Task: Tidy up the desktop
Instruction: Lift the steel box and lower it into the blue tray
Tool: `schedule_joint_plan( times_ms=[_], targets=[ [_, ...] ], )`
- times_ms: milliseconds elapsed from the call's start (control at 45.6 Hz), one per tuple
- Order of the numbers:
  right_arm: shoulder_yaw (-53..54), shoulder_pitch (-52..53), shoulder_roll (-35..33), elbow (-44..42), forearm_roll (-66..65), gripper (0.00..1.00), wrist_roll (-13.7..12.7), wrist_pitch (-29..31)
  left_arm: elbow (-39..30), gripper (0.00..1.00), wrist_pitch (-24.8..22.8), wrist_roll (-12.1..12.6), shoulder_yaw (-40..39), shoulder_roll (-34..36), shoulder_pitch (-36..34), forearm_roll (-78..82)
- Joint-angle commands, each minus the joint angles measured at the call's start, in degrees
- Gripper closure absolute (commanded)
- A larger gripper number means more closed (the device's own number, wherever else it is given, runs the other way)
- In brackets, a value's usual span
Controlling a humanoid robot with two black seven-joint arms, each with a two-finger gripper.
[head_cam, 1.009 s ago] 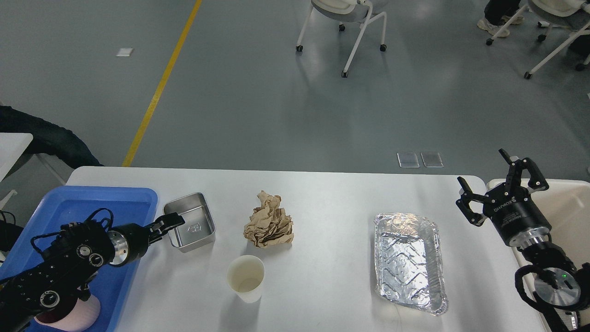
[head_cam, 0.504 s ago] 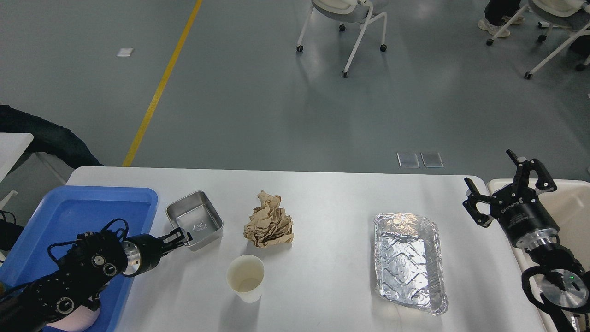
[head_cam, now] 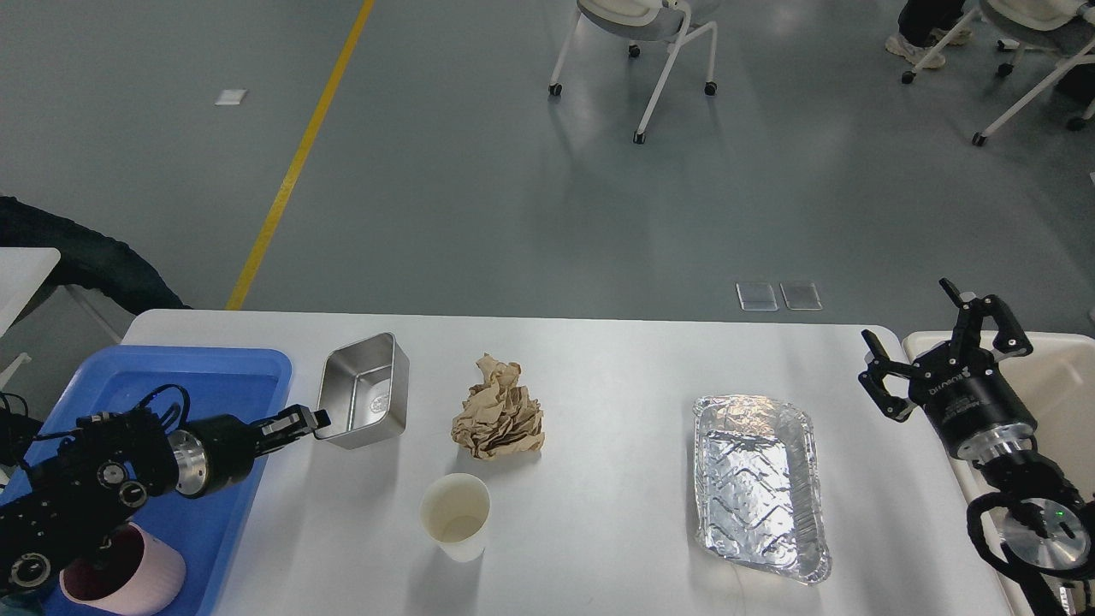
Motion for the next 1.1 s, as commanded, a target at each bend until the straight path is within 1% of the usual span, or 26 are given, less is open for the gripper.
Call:
schedule_joint_plan(
  times_ms=[0, 44, 88, 175, 241, 263, 307, 439, 570, 702, 833, 943, 1074],
  targets=[
    [-0.2, 0.3, 0.3, 0.2, 0.0, 0.0, 0.0, -0.1, -9.6, 1.0, -3.1, 1.3, -0.3, 9.5, -1.4, -0.6],
    [-0.2, 0.3, 0.5, 0.3, 0.0, 0.0, 0.0, -0.2, -13.9, 1.0, -3.6, 2.3, -0.2, 13.3, -2.2, -0.7],
    [-0.2, 0.4, 0.8, 0.4, 0.0, 0.0, 0.0, -0.3, -17.0, 1.0, -4.3, 2.6, -0.3, 17.5, -3.2, -0.8],
    [-0.3, 0.4, 1.3, 0.5, 0.0, 0.0, 0.0, -0.5, -20.3, 1.0, -7.0, 2.8, -0.8, 24.2, -5.8, -0.8],
    [-0.3, 0.4, 1.2, 0.5, 0.0, 0.0, 0.0, -0.5, -21.6, 1.0, -9.1, 2.8, -1.0, 28.0, -7.6, -0.9],
    [-0.3, 0.4, 1.1, 0.5, 0.0, 0.0, 0.0, -0.5, -21.7, 1.0, -10.1, 2.7, -1.2, 30.4, -8.4, -1.2],
    [-0.3, 0.4, 1.0, 0.5, 0.0, 0.0, 0.0, -0.5, -21.7, 1.0, -10.8, 2.6, -1.2, 32.7, -8.7, -2.2],
    [-0.3, 0.4, 1.1, 0.5, 0.0, 0.0, 0.0, -0.5, -21.6, 1.0, -11.3, 2.5, -1.2, 35.7, -10.0, -3.7],
    [-0.3, 0.2, 0.9, 0.5, 0.0, 0.0, 0.0, -0.5, -20.1, 1.0, -9.7, 2.8, 0.1, 34.9, -9.0, -3.8],
    [-0.1, 0.1, 0.7, 0.5, 0.0, 0.0, 0.0, -0.5, -17.2, 1.0, -4.5, 2.8, 2.5, 32.7, -7.0, -3.9],
    [-0.1, 0.0, 0.7, 0.4, 0.0, 0.0, 0.0, -0.5, -14.3, 1.0, -2.2, 2.8, 3.6, 30.7, -3.8, -4.6],
    [-0.1, 0.0, 0.7, 0.4, 0.0, 0.0, 0.0, -0.5, -8.5, 1.0, -0.5, 2.8, 3.7, 27.6, -1.3, -5.4],
    [-0.1, 0.0, 0.7, 0.4, 0.0, 0.0, 0.0, -0.5, 4.0, 1.0, -0.2, 2.4, 3.7, 20.8, 0.0, -5.2]
  ],
)
